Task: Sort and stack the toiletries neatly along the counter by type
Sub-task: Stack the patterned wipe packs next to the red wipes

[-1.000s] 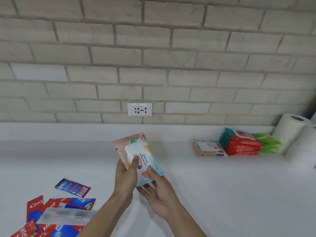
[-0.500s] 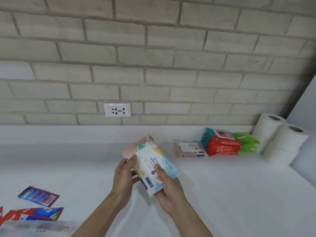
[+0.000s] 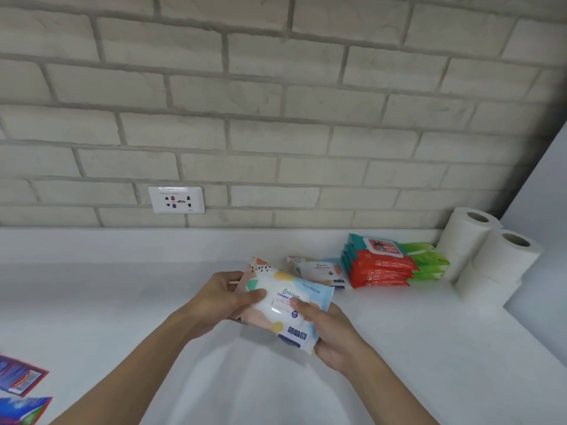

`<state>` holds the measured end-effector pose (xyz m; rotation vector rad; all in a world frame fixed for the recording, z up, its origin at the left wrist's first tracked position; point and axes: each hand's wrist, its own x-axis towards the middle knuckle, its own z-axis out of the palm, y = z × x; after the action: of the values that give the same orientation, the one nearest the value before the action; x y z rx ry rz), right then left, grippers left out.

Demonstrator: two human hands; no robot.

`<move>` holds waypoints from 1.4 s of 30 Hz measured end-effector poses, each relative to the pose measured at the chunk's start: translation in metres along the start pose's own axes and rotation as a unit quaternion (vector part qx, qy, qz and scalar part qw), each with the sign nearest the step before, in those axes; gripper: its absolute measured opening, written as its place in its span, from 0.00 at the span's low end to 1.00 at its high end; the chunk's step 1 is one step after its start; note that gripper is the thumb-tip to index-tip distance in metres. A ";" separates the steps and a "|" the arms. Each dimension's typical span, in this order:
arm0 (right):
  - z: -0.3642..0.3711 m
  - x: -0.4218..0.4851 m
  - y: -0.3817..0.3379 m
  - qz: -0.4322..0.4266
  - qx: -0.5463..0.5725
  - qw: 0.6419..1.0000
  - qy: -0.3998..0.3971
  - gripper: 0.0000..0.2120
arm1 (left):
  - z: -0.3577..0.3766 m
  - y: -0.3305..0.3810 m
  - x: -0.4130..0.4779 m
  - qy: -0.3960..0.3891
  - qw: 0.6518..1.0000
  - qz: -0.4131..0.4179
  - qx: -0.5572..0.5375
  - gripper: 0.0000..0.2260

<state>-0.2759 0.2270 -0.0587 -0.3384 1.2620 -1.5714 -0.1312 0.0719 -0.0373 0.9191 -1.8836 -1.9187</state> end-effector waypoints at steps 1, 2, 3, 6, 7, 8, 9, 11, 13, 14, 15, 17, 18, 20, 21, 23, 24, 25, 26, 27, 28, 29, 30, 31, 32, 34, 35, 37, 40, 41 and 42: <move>-0.004 0.003 -0.006 0.001 -0.010 1.000 0.005 0.15 | 0.005 0.000 0.004 -0.001 1.000 0.000 -0.001 0.14; -0.010 0.006 -0.013 0.001 -0.021 1.000 0.010 0.14 | 0.012 0.000 0.011 0.003 1.000 0.000 -0.002 0.14; -0.016 0.011 -0.019 -0.002 -0.029 0.999 0.014 0.14 | 0.018 0.001 0.018 0.011 1.000 -0.001 -0.004 0.14; -0.030 0.024 -0.035 -0.005 -0.041 0.999 0.029 0.15 | 0.034 0.002 0.037 0.044 0.999 -0.009 -0.031 0.14; -0.033 0.028 -0.039 -0.008 -0.044 0.998 0.033 0.15 | 0.039 0.003 0.043 0.054 0.997 -0.014 -0.044 0.14; -0.038 0.033 -0.043 -0.013 -0.052 0.998 0.039 0.14 | 0.043 0.003 0.050 0.063 0.996 -0.019 -0.058 0.14; -0.042 0.038 -0.048 -0.021 -0.062 0.997 0.042 0.14 | 0.048 0.004 0.056 0.072 0.995 -0.022 -0.070 0.14; -0.049 0.048 -0.056 -0.044 -0.090 0.994 0.049 0.15 | 0.055 0.005 0.068 0.087 0.992 -0.023 -0.089 0.12; -0.055 0.058 -0.063 -0.074 -0.135 0.986 0.065 0.14 | 0.063 0.007 0.080 0.104 0.989 -0.024 -0.106 0.09; -0.058 0.065 -0.066 -0.091 -0.160 0.980 0.079 0.13 | 0.066 0.007 0.086 0.112 0.987 -0.026 -0.112 0.08; -0.061 0.071 -0.069 -0.107 -0.185 0.972 0.098 0.13 | 0.070 0.008 0.092 0.118 0.986 -0.028 -0.114 0.08; -0.066 0.084 -0.074 -0.134 -0.260 0.945 0.143 0.16 | 0.075 0.006 0.103 0.121 0.985 -0.037 -0.114 0.08; -0.070 0.091 -0.076 -0.146 -0.311 0.924 0.167 0.18 | 0.077 0.005 0.109 0.119 0.985 -0.043 -0.113 0.07; -0.076 0.101 -0.079 -0.166 -0.370 0.892 0.199 0.21 | 0.081 0.005 0.120 0.110 0.987 -0.056 -0.106 0.07; -0.078 0.105 -0.081 -0.175 -0.377 0.887 0.204 0.22 | 0.082 0.005 0.125 0.104 0.988 -0.062 -0.099 0.08; -0.081 0.113 -0.081 -0.193 -0.402 0.871 0.206 0.25 | 0.083 0.004 0.134 0.096 0.990 -0.068 -0.082 0.09; -0.082 0.118 -0.081 -0.203 -0.420 0.859 0.208 0.25 | 0.084 0.003 0.139 0.095 0.990 -0.068 -0.074 0.09; -0.083 0.122 -0.080 -0.214 -0.438 0.848 0.210 0.26 | 0.085 0.002 0.142 0.096 0.991 -0.065 -0.066 0.07; -0.084 0.126 -0.079 -0.224 -0.456 0.835 0.212 0.27 | 0.086 0.001 0.146 0.100 0.991 -0.063 -0.059 0.07; -0.086 0.130 -0.077 -0.230 -0.476 0.822 0.210 0.26 | 0.087 -0.001 0.149 0.105 0.991 -0.061 -0.051 0.06; -0.086 0.132 -0.075 -0.233 -0.503 0.807 0.205 0.23 | 0.088 -0.003 0.151 0.111 0.991 -0.060 -0.042 0.05; -0.086 0.134 -0.073 -0.231 -0.533 0.790 0.198 0.20 | 0.088 -0.007 0.155 0.119 0.990 -0.061 -0.033 0.05; -0.087 0.135 -0.069 -0.227 -0.558 0.775 0.190 0.17 | 0.087 -0.011 0.158 0.127 0.990 -0.065 -0.024 0.06; -0.088 0.136 -0.066 -0.227 -0.574 0.765 0.184 0.16 | 0.087 -0.014 0.160 0.134 0.988 -0.068 -0.017 0.09; -0.088 0.137 -0.062 -0.226 -0.582 0.761 0.179 0.14 | 0.086 -0.017 0.163 0.139 0.988 -0.071 -0.011 0.13; -0.089 0.138 -0.055 -0.226 -0.587 0.757 0.175 0.13 | 0.085 -0.022 0.168 0.143 0.987 -0.068 0.009 0.17; -0.090 0.138 -0.053 -0.229 -0.592 0.752 0.176 0.12 | 0.086 -0.024 0.170 0.148 0.987 -0.065 0.023 0.16; -0.093 0.139 -0.050 -0.236 -0.610 0.735 0.180 0.12 | 0.089 -0.024 0.170 0.163 0.983 -0.056 0.056 0.12; -0.095 0.140 -0.047 -0.244 -0.649 0.696 0.188 0.13 | 0.095 -0.024 0.170 0.181 0.977 -0.048 0.100 0.09; -0.096 0.141 -0.044 -0.250 -0.660 0.683 0.189 0.13 | 0.097 -0.024 0.170 0.183 0.976 -0.047 0.107 0.08; -0.098 0.142 -0.041 -0.260 -0.668 0.671 0.190 0.13 | 0.098 -0.024 0.169 0.182 0.976 -0.045 0.112 0.07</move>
<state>-0.4286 0.1579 -0.1157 -1.4449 2.7094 -0.7944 -0.3140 0.0458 -0.1063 1.3415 -1.8819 -1.4712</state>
